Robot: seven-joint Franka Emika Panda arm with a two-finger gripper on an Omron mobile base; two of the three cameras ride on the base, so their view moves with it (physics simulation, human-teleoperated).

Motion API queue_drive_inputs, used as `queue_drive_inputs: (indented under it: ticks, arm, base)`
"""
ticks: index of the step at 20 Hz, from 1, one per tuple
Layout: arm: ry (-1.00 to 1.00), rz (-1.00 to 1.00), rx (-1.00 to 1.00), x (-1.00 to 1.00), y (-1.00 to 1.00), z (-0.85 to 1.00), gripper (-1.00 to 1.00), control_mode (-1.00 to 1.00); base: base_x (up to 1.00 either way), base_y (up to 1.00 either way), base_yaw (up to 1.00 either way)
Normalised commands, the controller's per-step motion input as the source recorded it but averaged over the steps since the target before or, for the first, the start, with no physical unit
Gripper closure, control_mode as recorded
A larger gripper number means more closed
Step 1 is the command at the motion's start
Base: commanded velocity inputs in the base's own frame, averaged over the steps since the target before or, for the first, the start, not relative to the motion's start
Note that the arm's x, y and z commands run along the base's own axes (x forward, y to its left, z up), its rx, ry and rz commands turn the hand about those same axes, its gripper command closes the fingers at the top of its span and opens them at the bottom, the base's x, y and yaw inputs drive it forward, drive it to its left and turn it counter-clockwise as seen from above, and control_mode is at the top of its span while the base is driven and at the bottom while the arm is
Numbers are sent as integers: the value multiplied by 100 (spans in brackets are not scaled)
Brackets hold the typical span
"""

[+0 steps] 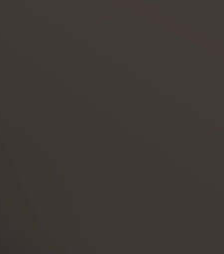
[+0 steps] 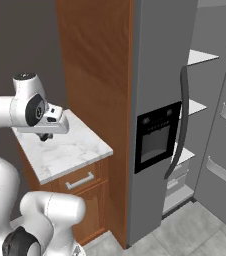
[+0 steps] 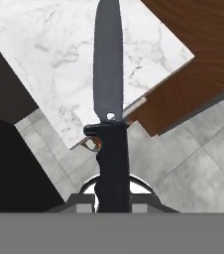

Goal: Retrieve the butter from the fridge and place it on a plate on the dining table. Then retrieve the butter knife by the fridge and place it near the plate.

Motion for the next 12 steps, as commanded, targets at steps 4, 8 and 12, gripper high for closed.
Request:
queue_drive_inputs:
  ticks: [4,8,12]
  arm:
    - [1,0,0,-75,-41,22,100,-100]
    - [0,0,0,-65,-50,16,100,-100]
    - [0,0,0,-54,-27,17,100,-100]
  base:
    - [0,0,0]
    - [0,0,0]
    - [0,0,0]
